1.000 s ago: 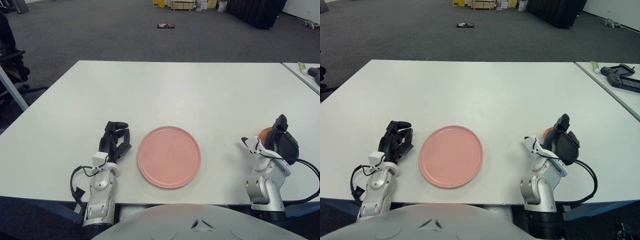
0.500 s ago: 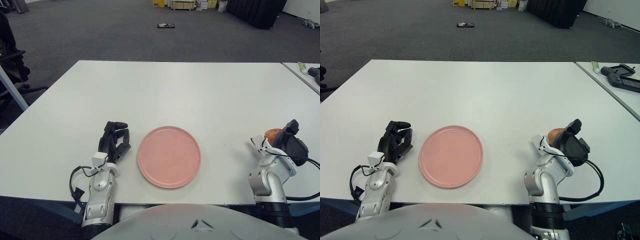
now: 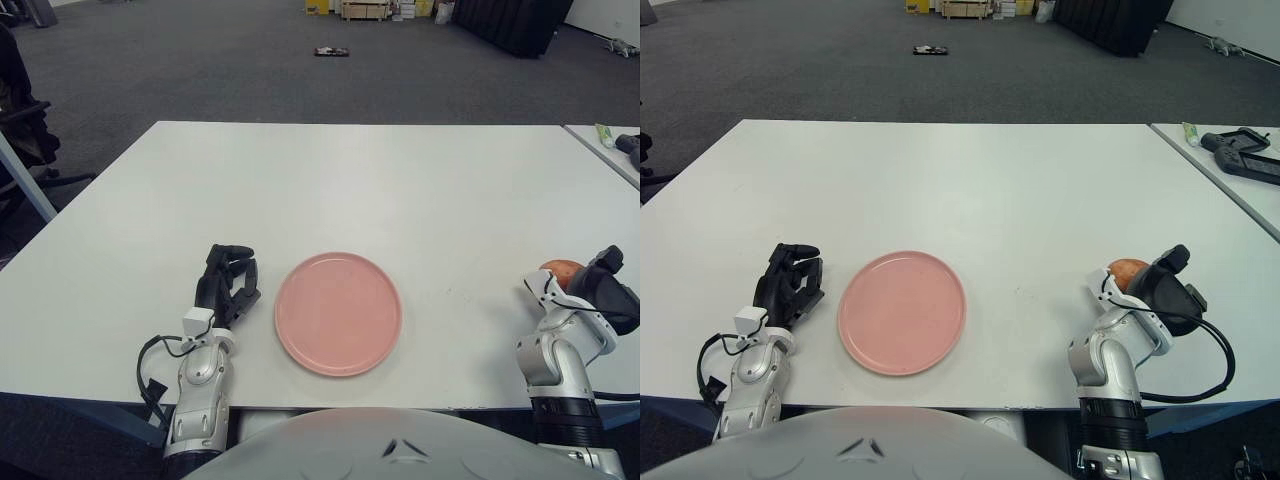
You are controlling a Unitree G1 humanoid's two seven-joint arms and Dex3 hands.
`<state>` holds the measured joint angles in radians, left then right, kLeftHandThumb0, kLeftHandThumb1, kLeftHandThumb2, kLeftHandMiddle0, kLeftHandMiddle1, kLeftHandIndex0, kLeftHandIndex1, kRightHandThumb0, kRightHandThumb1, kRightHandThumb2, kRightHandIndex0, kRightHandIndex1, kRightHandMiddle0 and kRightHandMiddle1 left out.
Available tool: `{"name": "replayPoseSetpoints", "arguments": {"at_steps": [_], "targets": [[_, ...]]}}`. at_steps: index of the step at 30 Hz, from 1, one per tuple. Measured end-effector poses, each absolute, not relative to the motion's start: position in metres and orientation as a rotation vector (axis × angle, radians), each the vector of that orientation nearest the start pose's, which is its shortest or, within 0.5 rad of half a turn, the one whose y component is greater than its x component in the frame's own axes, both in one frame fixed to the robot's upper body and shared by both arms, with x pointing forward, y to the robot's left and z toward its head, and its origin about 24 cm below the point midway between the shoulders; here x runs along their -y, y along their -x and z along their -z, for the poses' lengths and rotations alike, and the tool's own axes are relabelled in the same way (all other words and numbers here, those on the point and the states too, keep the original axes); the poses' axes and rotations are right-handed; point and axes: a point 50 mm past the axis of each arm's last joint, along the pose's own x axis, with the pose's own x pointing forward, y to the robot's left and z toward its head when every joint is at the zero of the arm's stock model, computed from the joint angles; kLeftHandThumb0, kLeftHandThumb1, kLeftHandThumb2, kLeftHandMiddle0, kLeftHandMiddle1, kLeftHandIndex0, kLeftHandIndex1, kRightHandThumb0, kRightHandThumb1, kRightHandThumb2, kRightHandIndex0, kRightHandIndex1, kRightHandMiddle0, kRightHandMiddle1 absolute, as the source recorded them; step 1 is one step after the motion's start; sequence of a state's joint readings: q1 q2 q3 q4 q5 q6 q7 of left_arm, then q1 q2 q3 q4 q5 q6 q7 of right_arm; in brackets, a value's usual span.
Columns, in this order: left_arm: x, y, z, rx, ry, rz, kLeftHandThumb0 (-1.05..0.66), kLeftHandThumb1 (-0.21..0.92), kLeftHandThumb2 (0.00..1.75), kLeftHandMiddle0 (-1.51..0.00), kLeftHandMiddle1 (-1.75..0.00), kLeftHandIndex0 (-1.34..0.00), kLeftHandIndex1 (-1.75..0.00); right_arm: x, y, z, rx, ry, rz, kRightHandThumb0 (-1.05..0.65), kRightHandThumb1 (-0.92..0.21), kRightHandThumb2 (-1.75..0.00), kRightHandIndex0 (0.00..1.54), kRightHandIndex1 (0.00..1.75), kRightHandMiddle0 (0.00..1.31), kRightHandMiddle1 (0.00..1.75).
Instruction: Put the apple into the plate.
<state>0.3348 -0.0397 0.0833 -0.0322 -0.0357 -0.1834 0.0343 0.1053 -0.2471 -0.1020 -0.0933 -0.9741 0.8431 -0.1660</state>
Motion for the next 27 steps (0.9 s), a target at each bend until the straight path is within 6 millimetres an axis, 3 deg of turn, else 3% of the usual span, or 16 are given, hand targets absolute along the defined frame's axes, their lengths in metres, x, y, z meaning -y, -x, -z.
{"name": "replayPoseSetpoints", "arguments": {"at_steps": [5,9,11,15,18,21,25,27], "targets": [[-0.185,-0.176,0.003,-0.1,0.038,-0.226,-0.36,0.83,0.66,-0.52,-1.4,-0.25,-1.75,0.296,-0.191,-0.03,-0.728,1.187,0.74,-0.84,-0.78,-0.37,0.0,0.0,0.0,0.0],[-0.185,-0.175,0.003,-0.1,0.038,-0.227,-0.36,0.83,0.66,-0.52,-1.41,-0.25,-1.75,0.301,-0.19,-0.028,-0.745,1.186,0.742,-0.79,-0.71,-0.58,0.0,0.0,0.01,0.02],[-0.185,-0.175,0.003,-0.1,0.038,-0.227,-0.36,0.83,0.66,-0.52,-1.41,-0.25,-1.75,0.302,-0.189,-0.027,-0.747,1.191,0.749,-0.77,-0.69,-0.63,0.04,0.04,0.0,0.14],[-0.185,-0.175,0.004,-0.098,0.036,-0.227,-0.36,0.83,0.65,-0.51,-1.4,-0.25,-1.75,0.305,-0.189,-0.027,-0.745,1.19,0.768,-0.75,-0.67,-0.67,0.05,0.39,0.0,0.48],[-0.185,-0.175,0.004,-0.096,0.037,-0.228,-0.36,0.84,0.65,-0.51,-1.4,-0.24,-1.75,0.307,-0.191,-0.026,-0.735,1.189,0.78,-0.73,-0.61,-0.76,0.09,1.02,0.0,1.03],[-0.185,-0.174,0.004,-0.094,0.04,-0.23,-0.36,0.84,0.64,-0.52,-1.4,-0.24,-1.75,0.31,-0.193,-0.024,-0.709,1.18,0.793,-0.69,-0.56,-0.86,0.26,1.45,0.04,1.43],[-0.186,-0.174,0.004,-0.093,0.042,-0.231,-0.36,0.84,0.64,-0.53,-1.39,-0.24,-1.75,0.314,-0.195,-0.024,-0.661,1.158,0.808,-0.67,-0.54,-0.91,0.36,1.66,0.13,1.62],[-0.186,-0.174,0.004,-0.093,0.041,-0.231,-0.36,0.84,0.65,-0.53,-1.38,-0.24,-1.75,0.315,-0.196,-0.024,-0.643,1.152,0.809,-0.52,-0.54,-0.97,0.46,1.71,0.32,1.68]]}}
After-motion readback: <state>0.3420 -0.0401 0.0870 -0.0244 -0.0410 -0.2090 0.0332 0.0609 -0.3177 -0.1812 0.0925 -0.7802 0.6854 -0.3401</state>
